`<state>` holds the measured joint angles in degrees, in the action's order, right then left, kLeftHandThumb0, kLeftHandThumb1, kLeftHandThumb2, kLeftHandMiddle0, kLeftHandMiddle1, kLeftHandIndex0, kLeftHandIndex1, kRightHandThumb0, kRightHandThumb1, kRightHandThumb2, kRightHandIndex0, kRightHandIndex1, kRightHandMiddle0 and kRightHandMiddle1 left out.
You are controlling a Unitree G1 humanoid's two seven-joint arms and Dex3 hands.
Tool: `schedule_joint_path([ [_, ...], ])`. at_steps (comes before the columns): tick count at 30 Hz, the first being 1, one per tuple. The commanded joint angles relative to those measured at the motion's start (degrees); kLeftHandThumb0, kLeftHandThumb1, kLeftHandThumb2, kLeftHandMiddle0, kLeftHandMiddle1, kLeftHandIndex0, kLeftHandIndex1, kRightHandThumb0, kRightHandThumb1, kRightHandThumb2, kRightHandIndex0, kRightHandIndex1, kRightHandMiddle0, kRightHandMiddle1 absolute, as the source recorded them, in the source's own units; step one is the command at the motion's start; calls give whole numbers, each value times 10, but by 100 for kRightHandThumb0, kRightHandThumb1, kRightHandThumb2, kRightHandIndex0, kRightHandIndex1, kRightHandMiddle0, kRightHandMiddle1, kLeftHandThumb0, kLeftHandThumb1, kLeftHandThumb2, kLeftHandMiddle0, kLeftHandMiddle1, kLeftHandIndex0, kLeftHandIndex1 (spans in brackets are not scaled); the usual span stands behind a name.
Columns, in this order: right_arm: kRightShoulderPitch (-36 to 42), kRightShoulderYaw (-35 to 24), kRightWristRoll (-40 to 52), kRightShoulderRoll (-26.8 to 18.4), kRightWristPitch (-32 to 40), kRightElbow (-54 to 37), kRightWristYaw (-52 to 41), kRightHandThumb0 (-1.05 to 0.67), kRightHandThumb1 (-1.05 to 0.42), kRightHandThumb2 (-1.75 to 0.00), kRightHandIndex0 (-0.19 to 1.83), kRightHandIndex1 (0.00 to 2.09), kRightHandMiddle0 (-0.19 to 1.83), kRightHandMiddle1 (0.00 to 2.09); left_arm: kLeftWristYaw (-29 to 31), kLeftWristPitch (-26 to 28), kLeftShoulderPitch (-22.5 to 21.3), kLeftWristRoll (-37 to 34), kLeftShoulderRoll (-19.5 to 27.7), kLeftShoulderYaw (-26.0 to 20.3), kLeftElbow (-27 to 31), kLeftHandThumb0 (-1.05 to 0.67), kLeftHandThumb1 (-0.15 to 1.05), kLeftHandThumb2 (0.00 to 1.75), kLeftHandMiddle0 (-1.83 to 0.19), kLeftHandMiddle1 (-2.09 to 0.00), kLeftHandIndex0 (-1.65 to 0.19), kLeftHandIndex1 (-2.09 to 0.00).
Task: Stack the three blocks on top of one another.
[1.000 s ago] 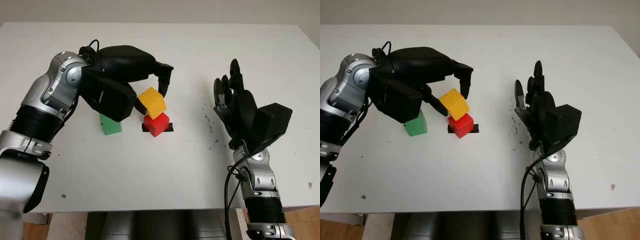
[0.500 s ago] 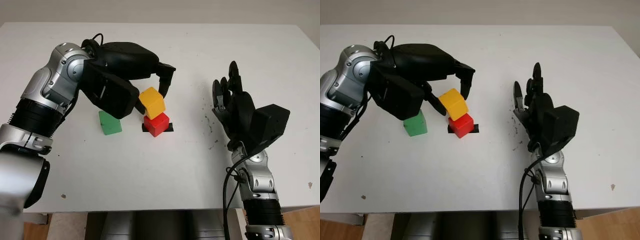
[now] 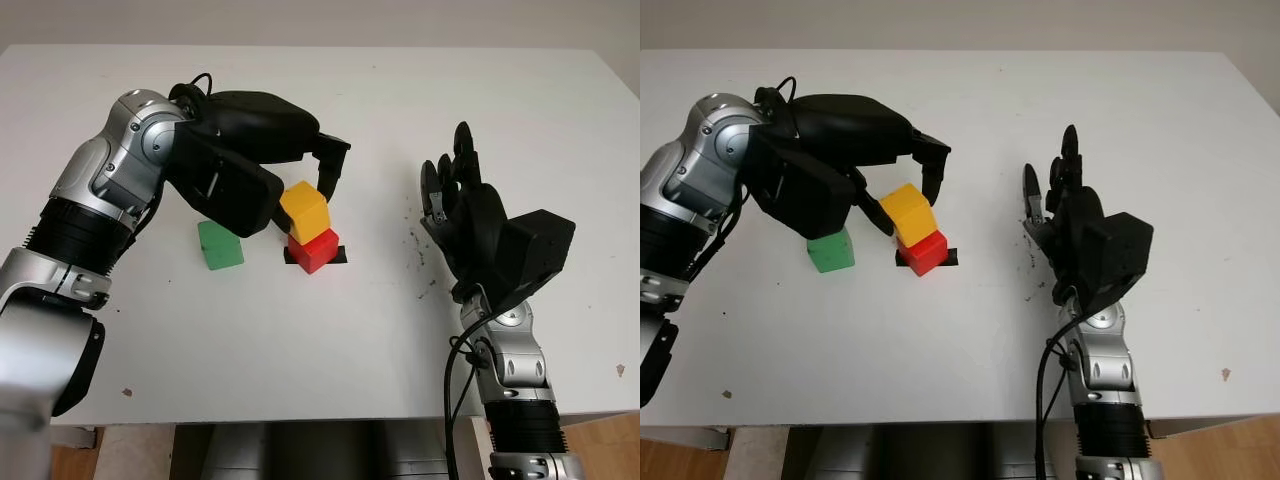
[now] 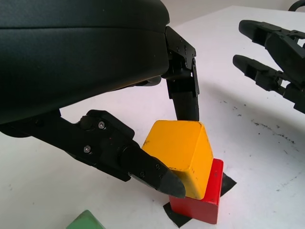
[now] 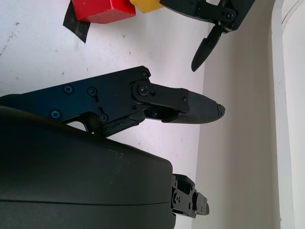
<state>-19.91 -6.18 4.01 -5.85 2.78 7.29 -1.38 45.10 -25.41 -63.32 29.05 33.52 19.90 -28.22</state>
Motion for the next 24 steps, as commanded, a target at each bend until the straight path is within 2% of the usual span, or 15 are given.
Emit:
schedule_joint_path([
  [1,8,-1,0,2,-5,-6,0,-62,-105,-56,-16,5,-16,5,2,1,-18,-5,-4,3,1,-39,95,6,-21,-5,-39,-145],
  [24,9,-2,3,6,-6,-5,4,-62,-105,-55,-14,6,-14,5,3,7,-17,-3,-21,6,-7,-42,95,5,-22,-6,-39,-147],
])
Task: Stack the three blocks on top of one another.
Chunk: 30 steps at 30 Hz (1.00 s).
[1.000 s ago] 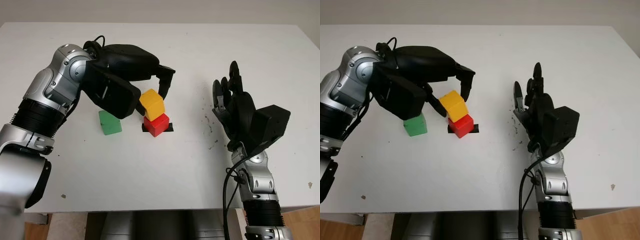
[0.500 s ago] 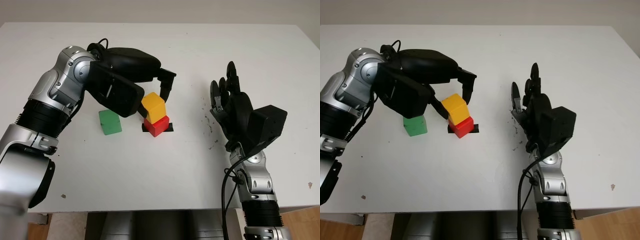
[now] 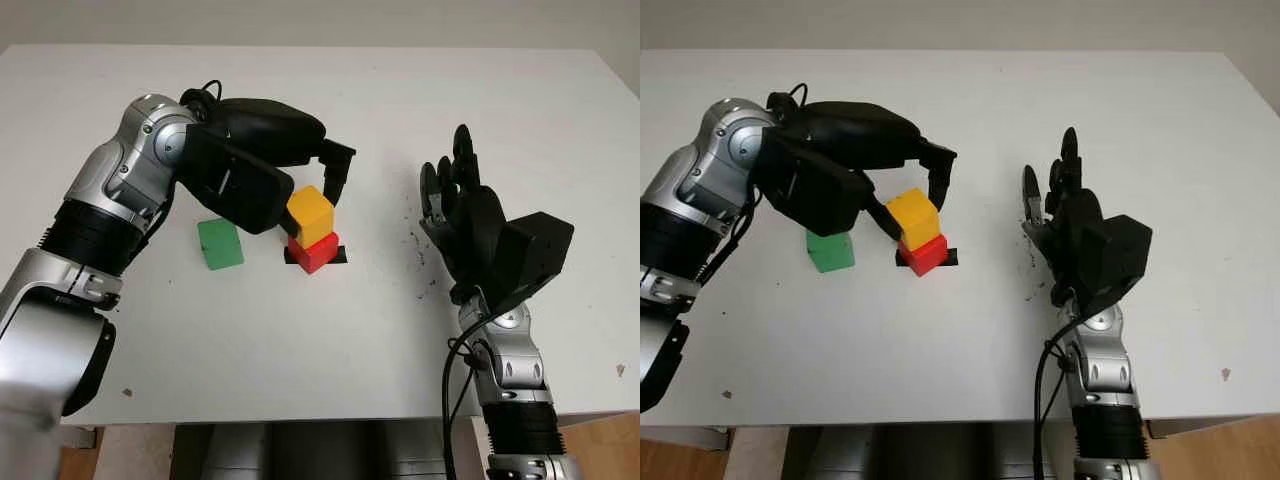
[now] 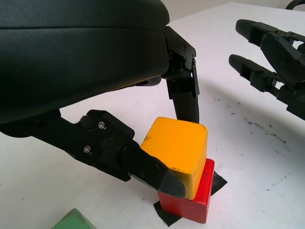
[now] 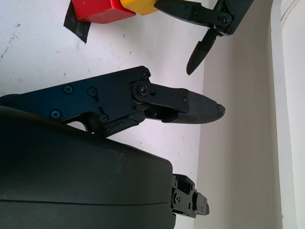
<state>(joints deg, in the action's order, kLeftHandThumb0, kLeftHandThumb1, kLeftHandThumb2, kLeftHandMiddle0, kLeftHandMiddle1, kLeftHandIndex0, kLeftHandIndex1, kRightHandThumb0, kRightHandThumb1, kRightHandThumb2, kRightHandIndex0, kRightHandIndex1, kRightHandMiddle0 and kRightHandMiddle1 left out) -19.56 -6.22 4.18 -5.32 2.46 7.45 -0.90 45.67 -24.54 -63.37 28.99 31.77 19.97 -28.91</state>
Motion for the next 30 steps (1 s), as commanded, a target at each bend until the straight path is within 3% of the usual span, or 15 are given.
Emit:
schedule_joint_path([
  [1,5,-1,1,0,-3,-6,-1,-62,-105,-55,-15,5,-15,5,-3,-1,-16,-2,-4,5,1,-42,95,5,-22,-6,-39,-146],
  [8,4,-1,0,-2,-3,-6,-3,-62,-105,-55,-16,5,-15,5,1,5,-16,-2,-8,7,7,-43,95,6,-20,-5,-41,-140],
  [20,0,-2,1,1,-5,-2,-3,-62,-105,-54,-16,5,-16,5,1,6,-16,-1,-11,11,7,-45,96,5,-18,-5,-38,-147],
  [23,-1,-2,0,0,-6,2,-1,-62,-105,-54,-15,5,-15,5,14,25,-14,-6,-12,11,14,-51,93,5,-8,-4,-20,-102],
  [24,-1,-2,-1,0,-8,4,-1,-62,-105,-54,-15,5,-15,5,18,29,-14,-8,-12,11,17,-56,91,5,2,-4,-15,-62],
  [25,-1,-2,-1,-1,-9,5,-2,-62,-105,-54,-15,5,-15,6,21,31,-14,-9,-12,12,18,-59,90,5,6,-5,-15,-41],
  [27,-1,-3,0,0,-9,5,-1,-62,-105,-54,-15,5,-15,6,28,34,-13,-10,-12,13,22,-62,89,5,12,-4,-12,-20],
  [30,-2,-3,1,0,-7,4,-1,-61,-105,-54,-15,6,-14,6,34,35,-12,-12,-12,12,27,-67,89,5,18,-2,-4,-10],
])
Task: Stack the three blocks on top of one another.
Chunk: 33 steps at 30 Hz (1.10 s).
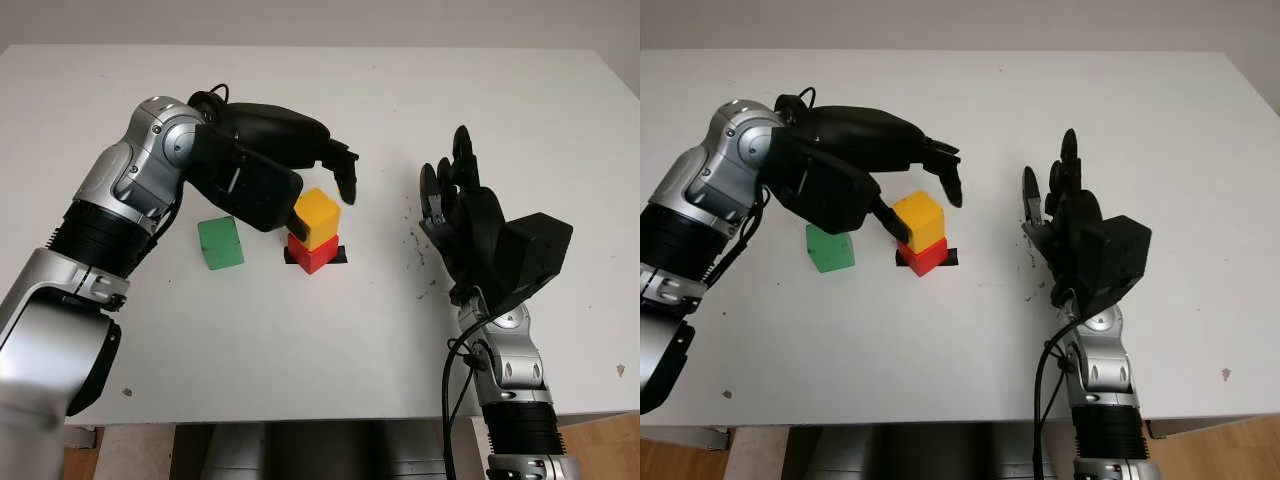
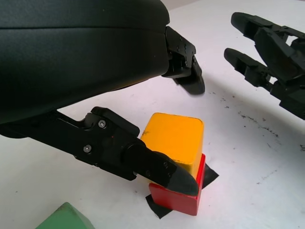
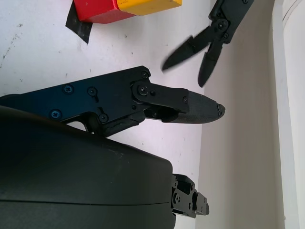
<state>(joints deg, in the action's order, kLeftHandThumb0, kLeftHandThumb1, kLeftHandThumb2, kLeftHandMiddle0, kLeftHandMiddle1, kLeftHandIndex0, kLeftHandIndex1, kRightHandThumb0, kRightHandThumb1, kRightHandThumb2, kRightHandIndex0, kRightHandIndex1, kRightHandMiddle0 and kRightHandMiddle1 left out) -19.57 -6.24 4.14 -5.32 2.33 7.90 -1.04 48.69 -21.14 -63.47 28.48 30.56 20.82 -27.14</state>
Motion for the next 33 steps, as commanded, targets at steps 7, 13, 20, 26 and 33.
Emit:
schedule_joint_path([
  [7,-1,-4,3,-1,-7,0,-2,-62,-105,-53,-15,6,-14,6,8,4,-8,-8,3,4,18,-72,88,5,19,0,9,-3],
  [13,3,-4,1,-2,-8,-2,-2,-62,-105,-54,-14,6,-14,6,34,10,-8,-28,12,-2,25,-82,86,5,19,0,18,-1],
  [20,6,-3,0,-3,-10,-4,-4,-61,-105,-55,-14,6,-14,6,90,112,8,-126,43,-67,93,-89,89,7,19,0,18,-2],
  [26,-3,-7,3,-10,-16,13,-16,-63,-105,-55,-14,6,-14,5,-11,214,86,-188,63,-179,174,-84,92,5,19,0,7,-7],
  [33,-21,-17,5,-15,-25,23,-18,-62,-105,-53,-12,6,-12,6,-138,242,212,-137,97,-230,280,-79,92,6,16,-4,-2,-9],
])
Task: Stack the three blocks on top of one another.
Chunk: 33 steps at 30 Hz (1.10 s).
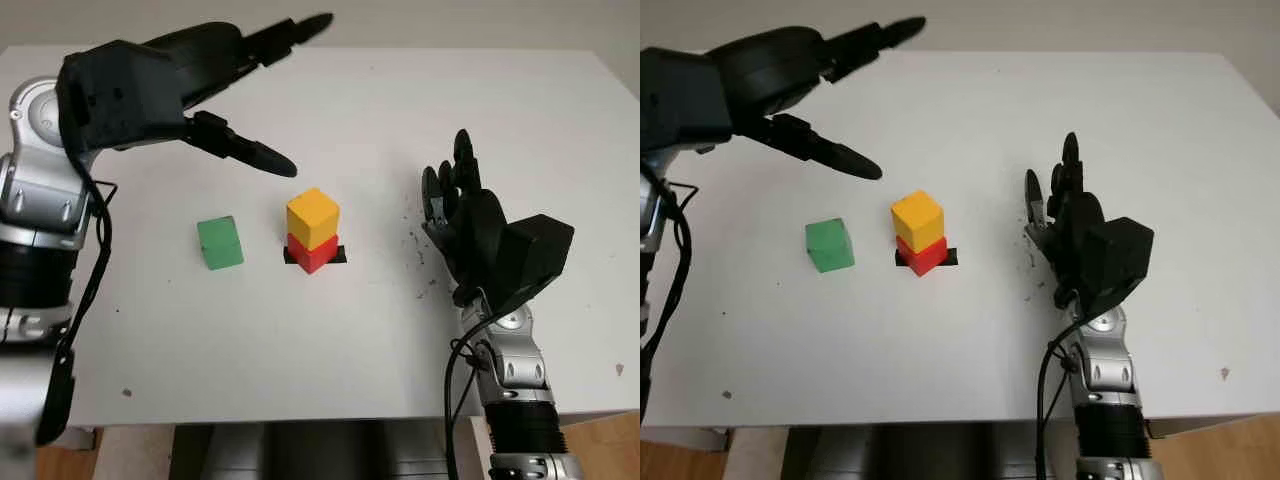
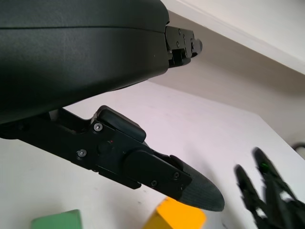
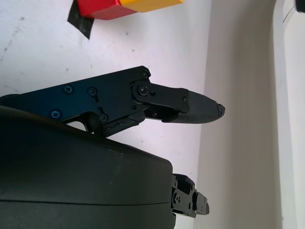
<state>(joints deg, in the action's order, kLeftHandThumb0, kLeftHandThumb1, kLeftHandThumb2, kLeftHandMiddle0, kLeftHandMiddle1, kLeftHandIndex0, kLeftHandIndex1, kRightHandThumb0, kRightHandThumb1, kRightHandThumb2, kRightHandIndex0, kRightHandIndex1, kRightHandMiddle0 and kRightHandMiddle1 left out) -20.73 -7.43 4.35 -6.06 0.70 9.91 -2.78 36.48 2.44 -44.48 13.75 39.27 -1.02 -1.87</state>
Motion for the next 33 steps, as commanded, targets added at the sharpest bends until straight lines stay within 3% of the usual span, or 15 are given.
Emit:
schedule_joint_path([
  [1,-13,-8,4,-10,-9,4,-1,-62,-105,-52,-12,6,-12,7,-35,16,47,27,14,-18,50,-80,93,6,15,-5,-3,-9],
  [8,-34,-12,13,-22,-5,3,-16,-60,-105,-55,-14,5,-13,6,-115,81,176,115,14,-27,158,-83,96,6,16,-5,-6,-8],
  [13,-42,-12,13,-19,-7,8,-16,-61,-105,-55,-15,5,-13,6,-104,116,227,172,25,-6,197,-89,103,7,19,0,-3,-6],
  [21,-43,-9,7,-24,-13,11,-24,-61,-105,-57,-16,5,-14,5,-103,117,252,220,31,17,199,-92,104,7,18,-4,-7,-7],
  [33,-41,-12,13,-26,-6,8,-30,-61,-105,-55,-16,5,-15,5,-84,95,257,255,46,34,183,-92,103,5,19,0,-7,-6],
])
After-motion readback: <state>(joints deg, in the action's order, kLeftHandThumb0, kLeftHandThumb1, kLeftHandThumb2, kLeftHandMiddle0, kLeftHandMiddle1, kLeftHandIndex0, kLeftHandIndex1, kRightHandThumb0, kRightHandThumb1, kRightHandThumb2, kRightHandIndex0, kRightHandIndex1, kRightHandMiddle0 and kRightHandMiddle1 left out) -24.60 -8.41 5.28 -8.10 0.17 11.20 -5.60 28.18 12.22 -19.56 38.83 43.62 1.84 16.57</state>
